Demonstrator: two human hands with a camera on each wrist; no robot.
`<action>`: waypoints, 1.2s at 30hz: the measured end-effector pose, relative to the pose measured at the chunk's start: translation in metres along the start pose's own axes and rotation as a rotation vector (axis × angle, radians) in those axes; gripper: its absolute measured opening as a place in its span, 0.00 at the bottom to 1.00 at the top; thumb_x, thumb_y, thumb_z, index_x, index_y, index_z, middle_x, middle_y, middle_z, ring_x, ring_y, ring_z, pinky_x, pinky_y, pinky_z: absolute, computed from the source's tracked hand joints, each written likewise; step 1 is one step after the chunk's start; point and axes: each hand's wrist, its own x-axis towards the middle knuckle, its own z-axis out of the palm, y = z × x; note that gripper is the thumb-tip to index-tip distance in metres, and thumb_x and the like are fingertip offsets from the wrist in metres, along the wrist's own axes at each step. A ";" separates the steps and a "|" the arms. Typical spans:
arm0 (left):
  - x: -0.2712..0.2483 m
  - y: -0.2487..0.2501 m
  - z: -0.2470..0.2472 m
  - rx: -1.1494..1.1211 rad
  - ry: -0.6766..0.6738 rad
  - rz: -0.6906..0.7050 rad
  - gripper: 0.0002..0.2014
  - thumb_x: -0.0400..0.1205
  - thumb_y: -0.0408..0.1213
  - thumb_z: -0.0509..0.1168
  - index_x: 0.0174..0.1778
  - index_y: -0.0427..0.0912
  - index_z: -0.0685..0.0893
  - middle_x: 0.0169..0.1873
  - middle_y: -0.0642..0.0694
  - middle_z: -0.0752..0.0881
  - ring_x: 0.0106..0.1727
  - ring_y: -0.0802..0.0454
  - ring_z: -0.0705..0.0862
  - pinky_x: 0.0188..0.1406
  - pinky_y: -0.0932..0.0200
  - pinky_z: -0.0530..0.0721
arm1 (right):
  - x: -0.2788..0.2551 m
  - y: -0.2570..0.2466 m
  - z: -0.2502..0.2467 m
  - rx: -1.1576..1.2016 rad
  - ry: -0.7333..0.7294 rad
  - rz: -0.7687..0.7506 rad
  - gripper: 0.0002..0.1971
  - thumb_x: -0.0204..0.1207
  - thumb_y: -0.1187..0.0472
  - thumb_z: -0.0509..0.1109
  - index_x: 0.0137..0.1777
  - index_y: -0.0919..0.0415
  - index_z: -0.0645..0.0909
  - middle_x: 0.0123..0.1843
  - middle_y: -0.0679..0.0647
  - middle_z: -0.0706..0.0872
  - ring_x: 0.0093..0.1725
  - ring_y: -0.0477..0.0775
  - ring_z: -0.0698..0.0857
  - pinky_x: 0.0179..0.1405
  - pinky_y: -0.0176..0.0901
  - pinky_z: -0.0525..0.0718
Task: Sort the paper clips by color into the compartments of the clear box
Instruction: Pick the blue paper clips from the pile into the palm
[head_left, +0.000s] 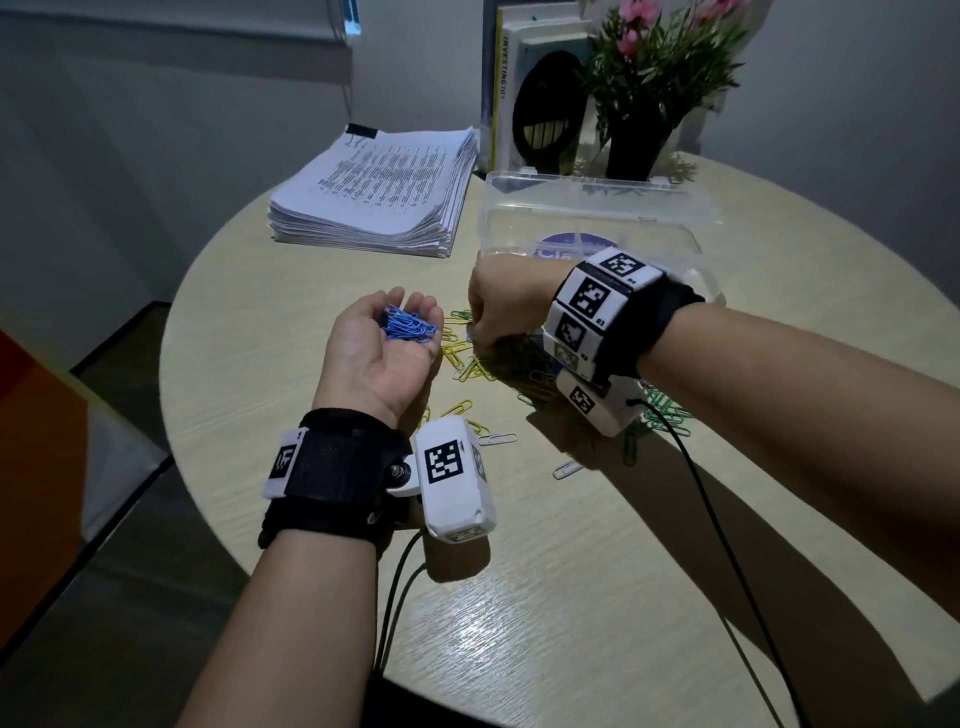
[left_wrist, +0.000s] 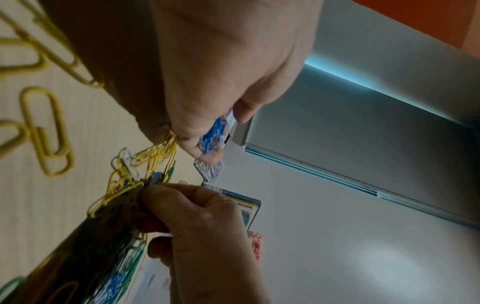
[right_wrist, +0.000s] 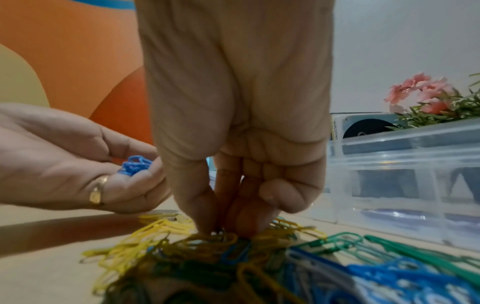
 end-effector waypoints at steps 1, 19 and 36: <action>0.000 -0.001 0.000 0.000 -0.002 -0.003 0.10 0.86 0.34 0.54 0.46 0.33 0.78 0.45 0.37 0.79 0.45 0.45 0.81 0.48 0.53 0.81 | 0.000 0.001 -0.001 0.019 -0.010 0.009 0.13 0.71 0.54 0.75 0.50 0.63 0.87 0.41 0.54 0.85 0.43 0.52 0.82 0.38 0.41 0.80; -0.012 -0.027 0.014 0.070 -0.065 -0.077 0.10 0.86 0.33 0.54 0.45 0.32 0.77 0.44 0.35 0.78 0.44 0.44 0.80 0.44 0.53 0.81 | -0.059 0.054 -0.011 0.170 -0.098 0.129 0.08 0.74 0.68 0.70 0.49 0.59 0.89 0.33 0.48 0.85 0.37 0.50 0.86 0.49 0.48 0.89; -0.008 -0.048 0.027 0.115 -0.087 -0.108 0.10 0.86 0.34 0.54 0.45 0.32 0.77 0.44 0.36 0.78 0.45 0.44 0.80 0.44 0.55 0.81 | -0.051 0.052 0.006 0.095 0.000 0.120 0.19 0.69 0.50 0.78 0.50 0.66 0.88 0.39 0.55 0.85 0.40 0.54 0.83 0.42 0.44 0.82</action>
